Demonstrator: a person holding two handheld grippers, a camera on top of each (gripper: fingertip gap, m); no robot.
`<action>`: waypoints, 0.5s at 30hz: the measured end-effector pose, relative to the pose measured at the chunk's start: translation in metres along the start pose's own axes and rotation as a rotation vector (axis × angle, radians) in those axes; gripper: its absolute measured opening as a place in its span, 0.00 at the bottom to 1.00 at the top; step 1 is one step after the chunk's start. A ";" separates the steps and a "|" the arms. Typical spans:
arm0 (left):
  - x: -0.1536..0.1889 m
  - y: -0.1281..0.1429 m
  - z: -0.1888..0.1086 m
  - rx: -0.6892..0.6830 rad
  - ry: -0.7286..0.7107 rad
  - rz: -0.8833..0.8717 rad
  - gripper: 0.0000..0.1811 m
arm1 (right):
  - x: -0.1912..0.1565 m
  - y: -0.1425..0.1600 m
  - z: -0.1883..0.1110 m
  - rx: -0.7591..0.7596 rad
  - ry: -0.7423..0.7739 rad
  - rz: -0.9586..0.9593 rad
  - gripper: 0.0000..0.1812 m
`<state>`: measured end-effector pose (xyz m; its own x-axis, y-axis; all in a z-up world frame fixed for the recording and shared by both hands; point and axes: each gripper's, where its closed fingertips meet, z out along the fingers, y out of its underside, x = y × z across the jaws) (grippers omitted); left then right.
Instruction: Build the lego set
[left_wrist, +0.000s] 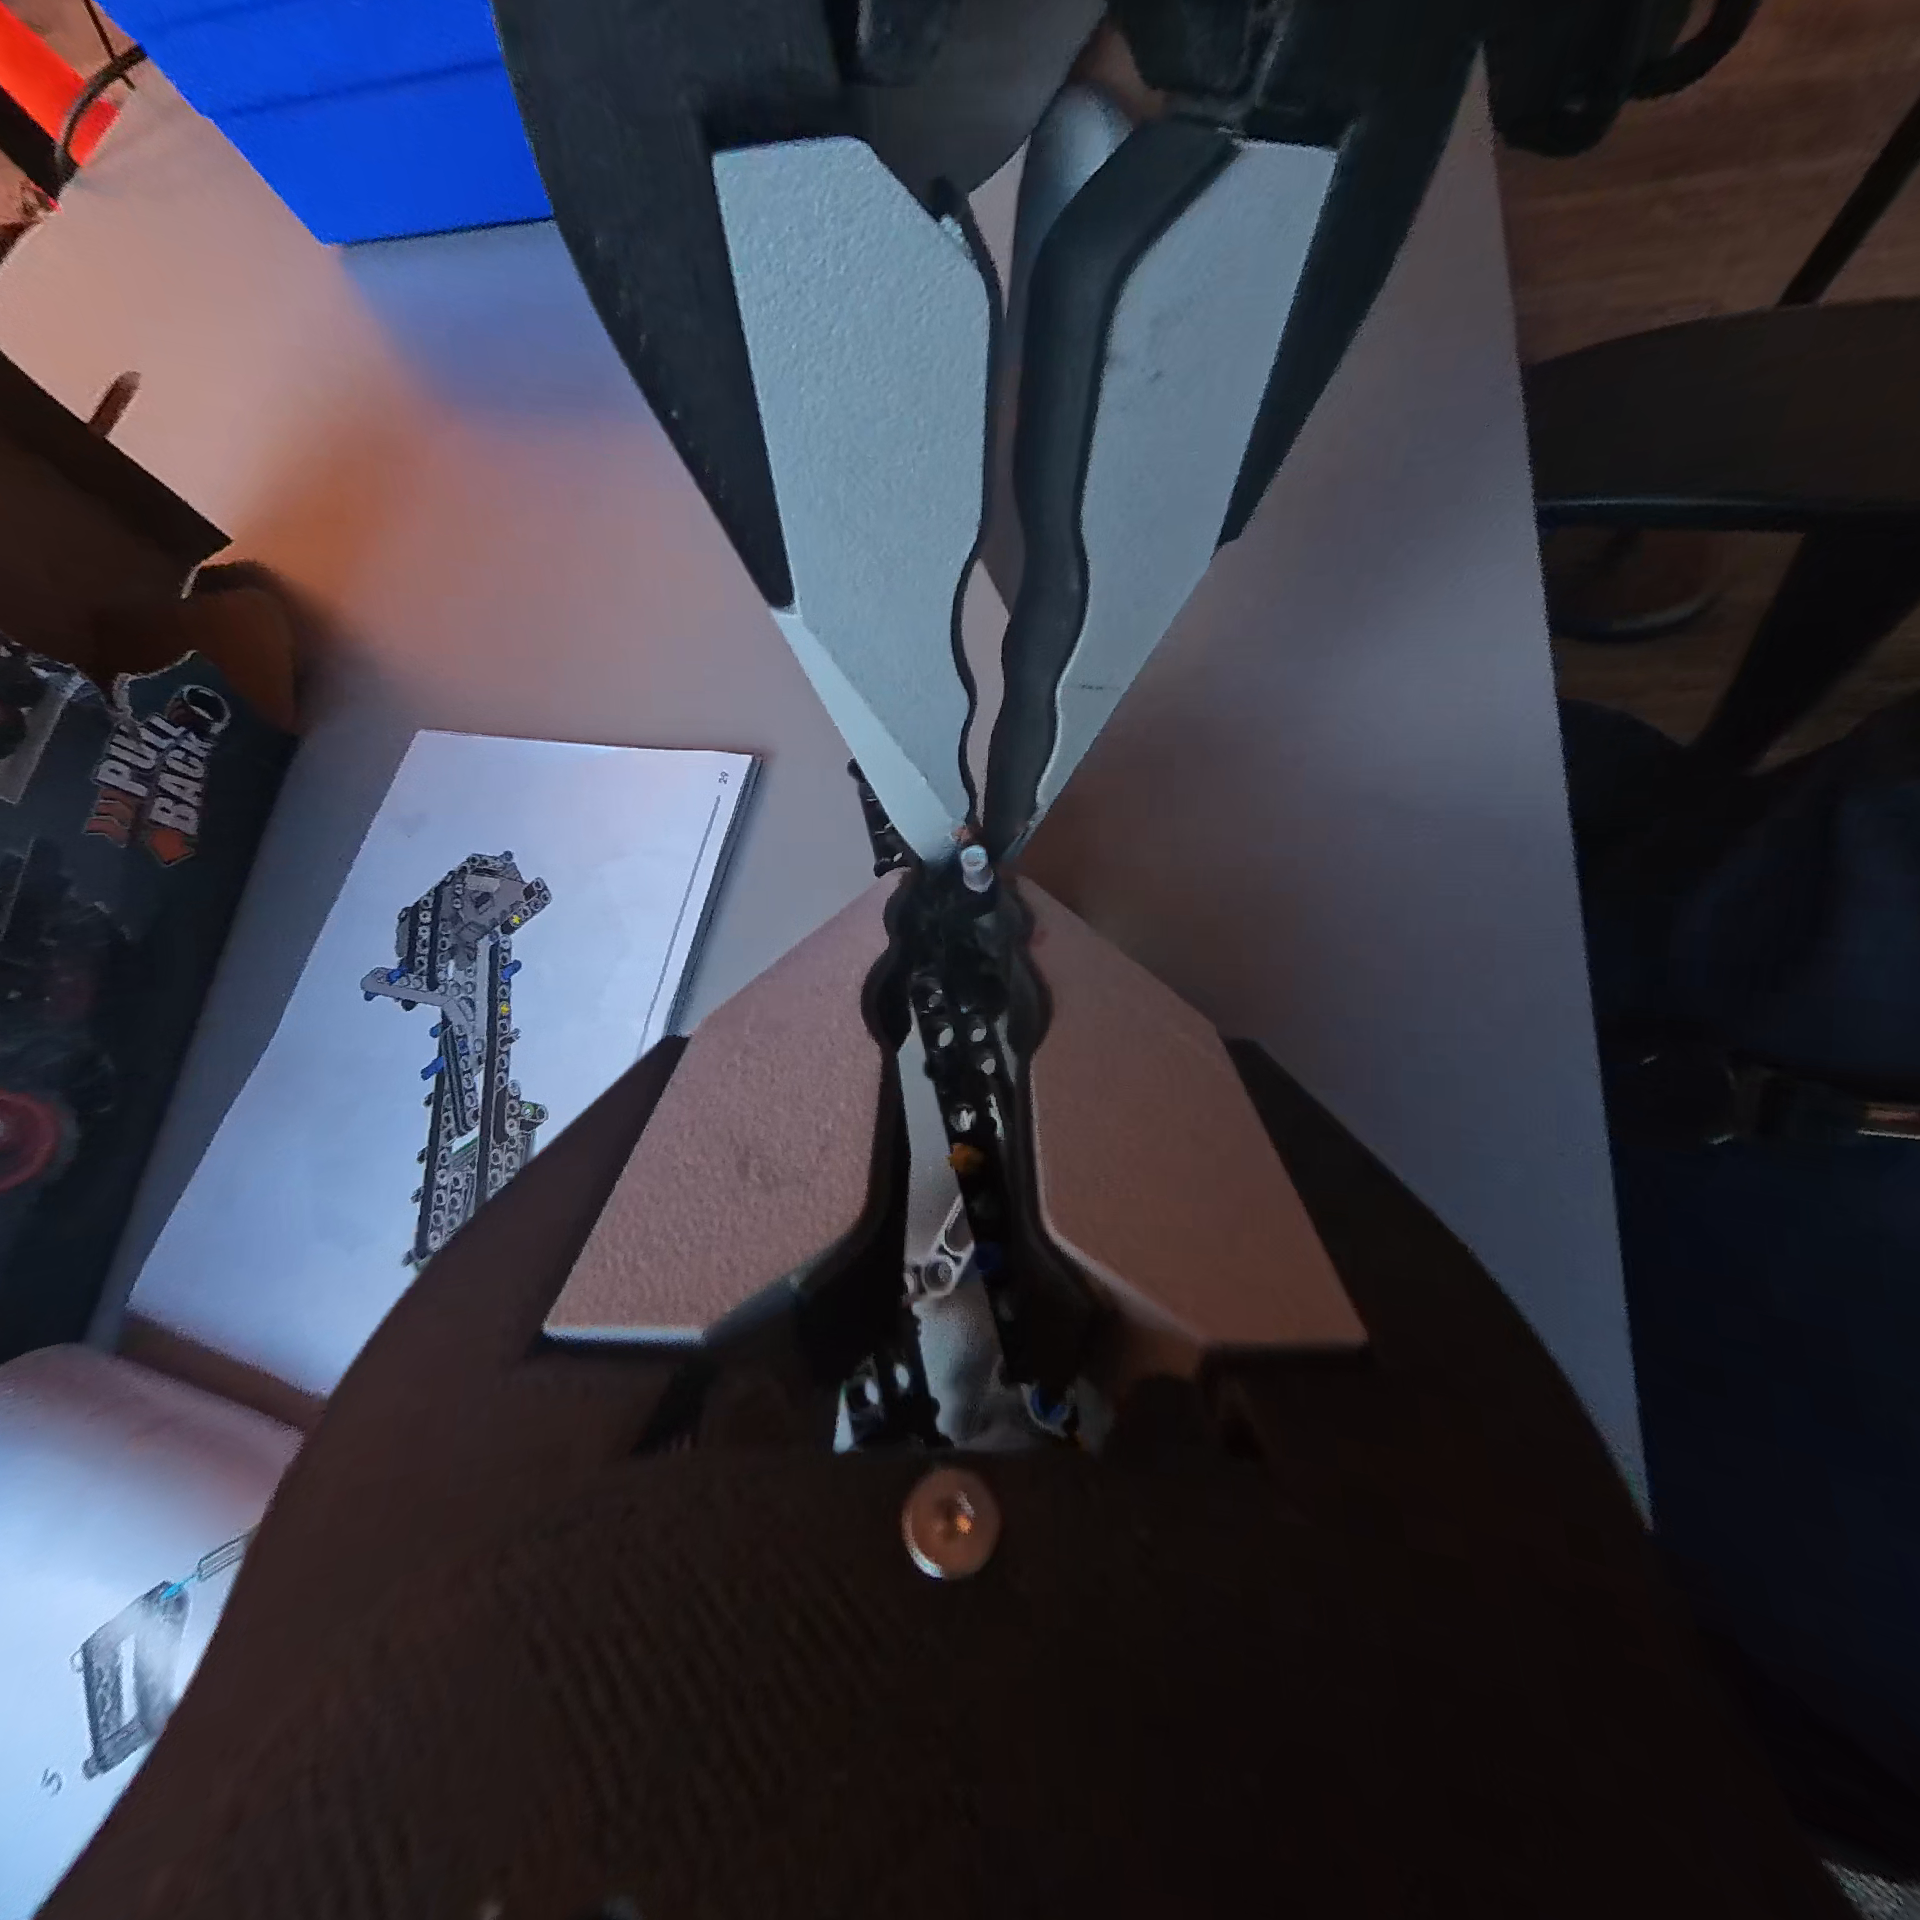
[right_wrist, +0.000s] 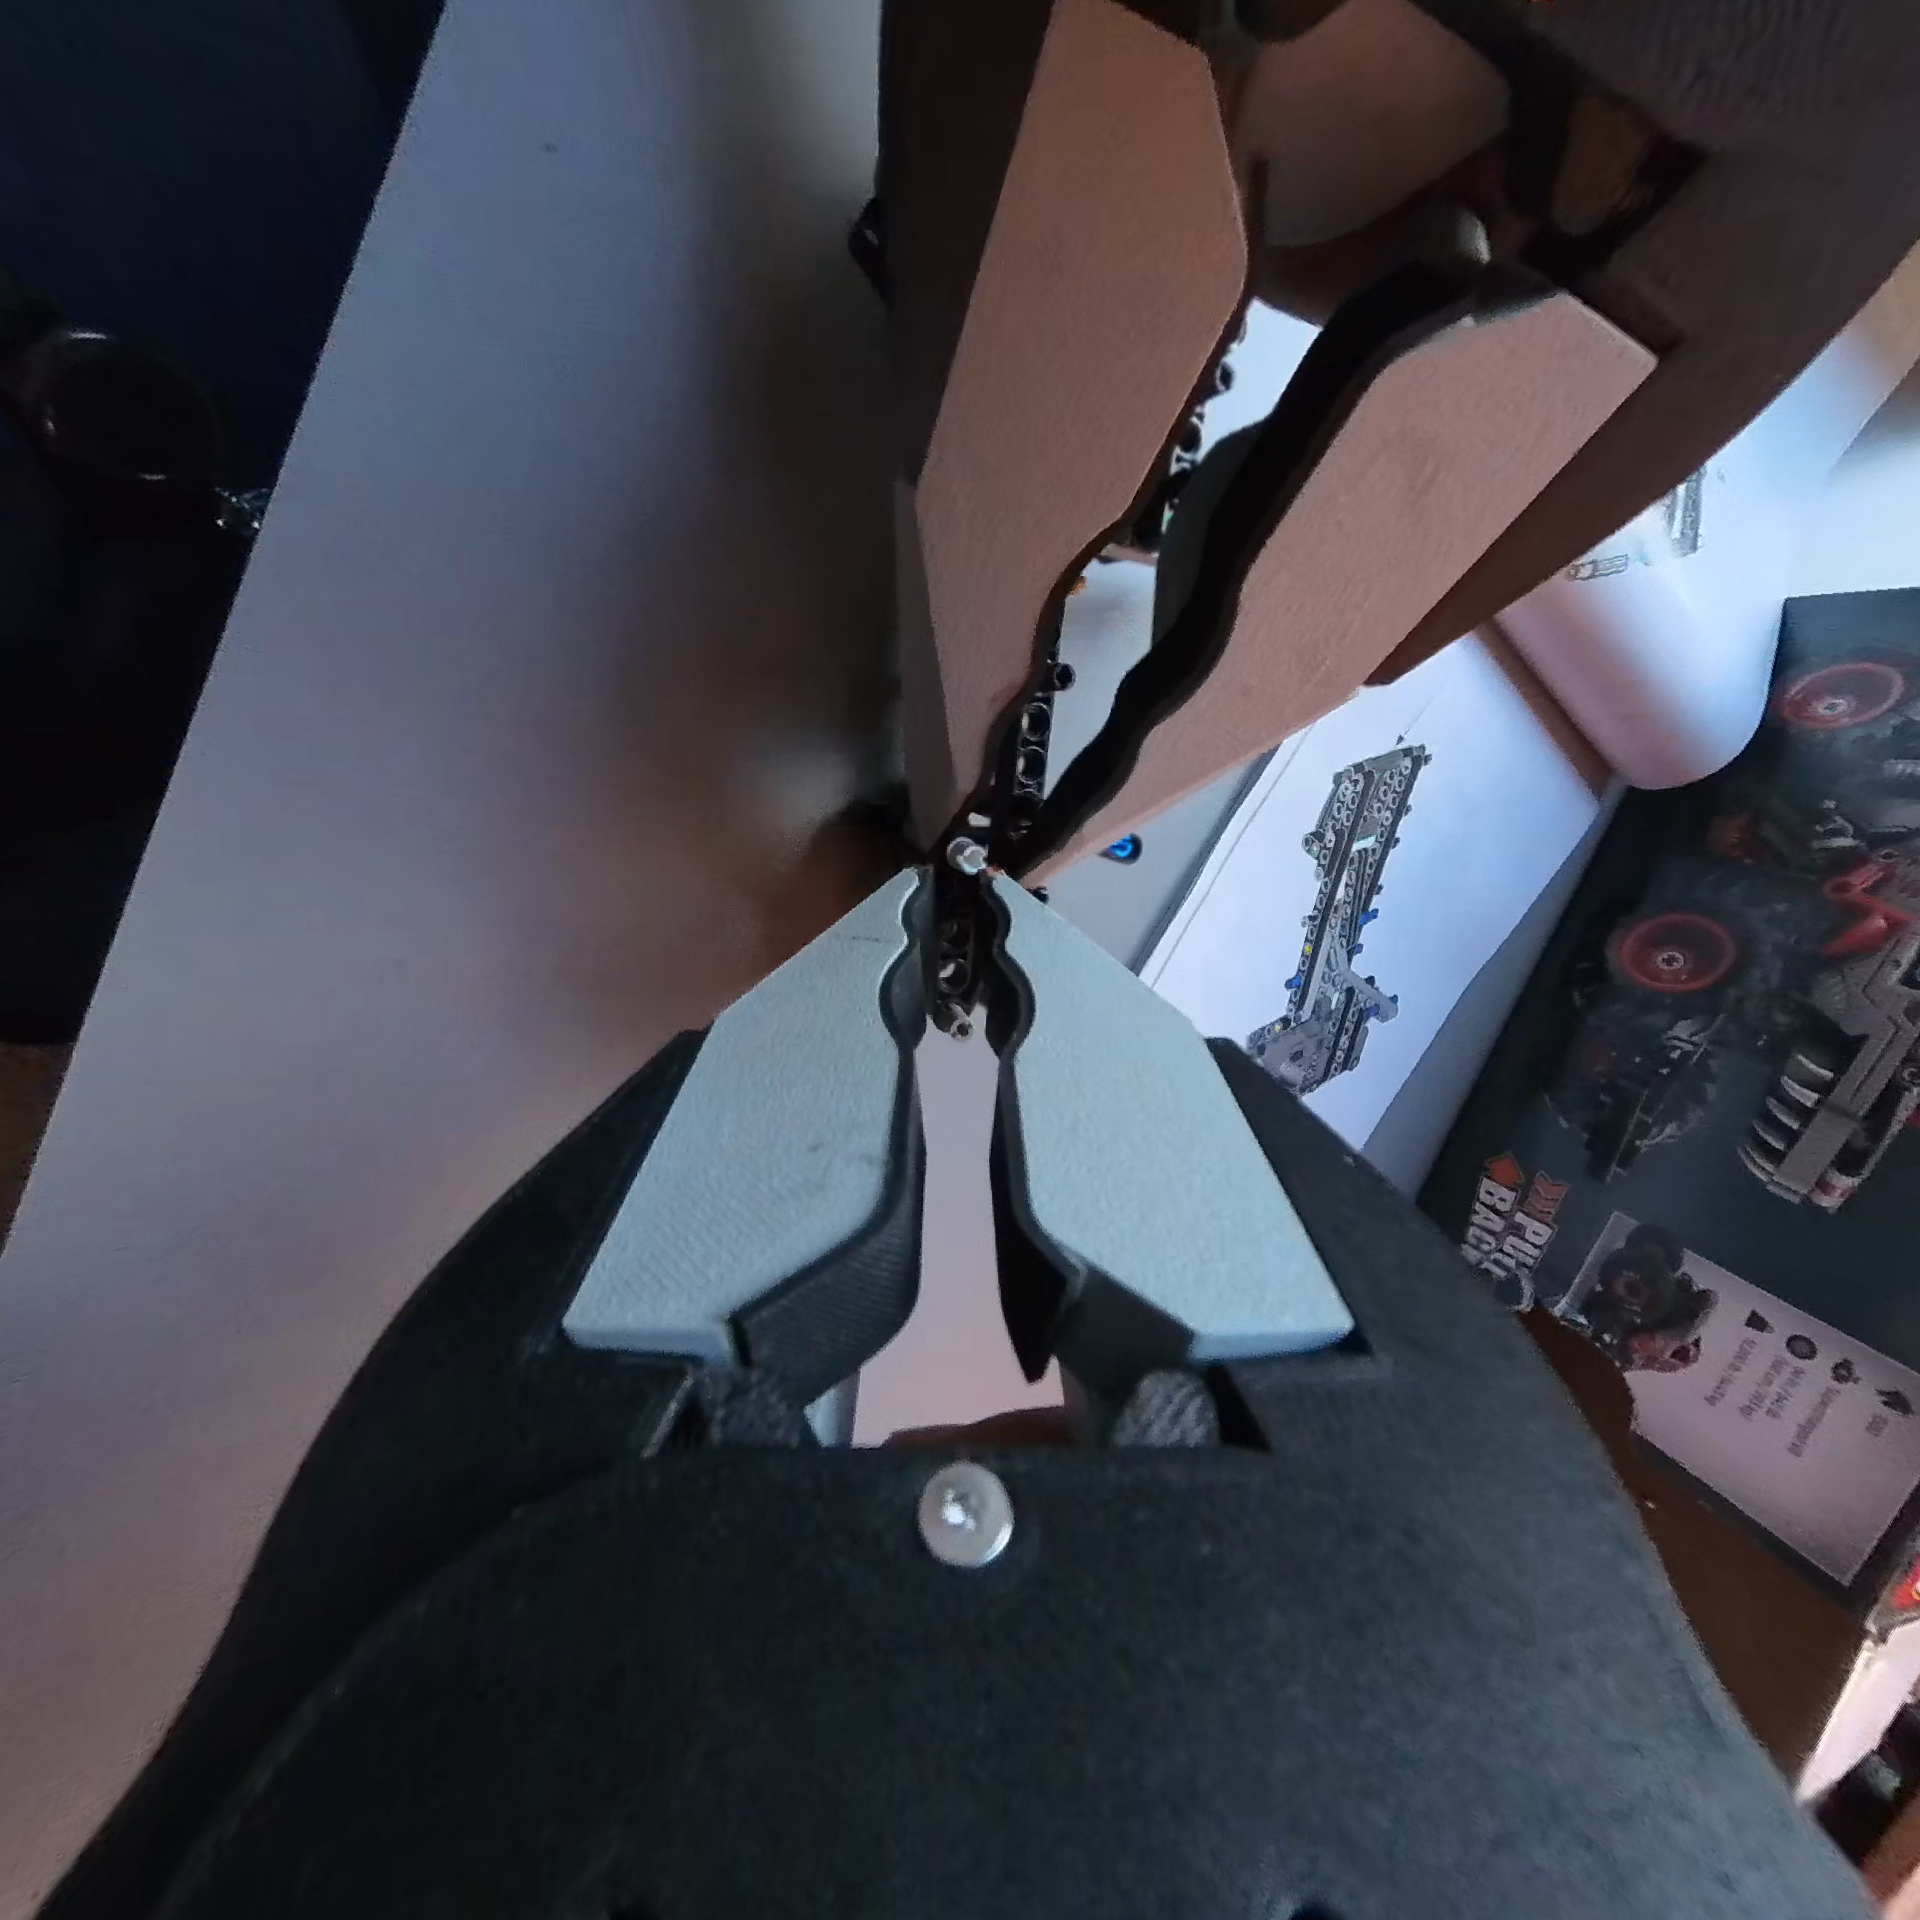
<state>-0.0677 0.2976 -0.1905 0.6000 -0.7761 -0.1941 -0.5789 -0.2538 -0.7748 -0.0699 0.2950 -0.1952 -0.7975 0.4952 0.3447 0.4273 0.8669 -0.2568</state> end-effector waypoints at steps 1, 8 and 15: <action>0.000 0.000 0.000 -0.001 -0.008 0.000 0.06 | 0.000 0.000 0.000 -0.002 0.001 -0.007 0.02; -0.001 -0.001 -0.004 0.001 0.001 -0.014 0.06 | 0.003 -0.002 0.002 -0.020 -0.009 -0.041 0.02; -0.015 -0.013 -0.040 0.098 0.046 -0.096 0.11 | 0.005 -0.003 0.003 -0.044 -0.030 -0.065 0.02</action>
<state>-0.0907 0.2895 -0.1537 0.6230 -0.7770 -0.0902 -0.4618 -0.2722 -0.8442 -0.0760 0.2947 -0.1957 -0.8363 0.4363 0.3320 0.3917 0.8992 -0.1948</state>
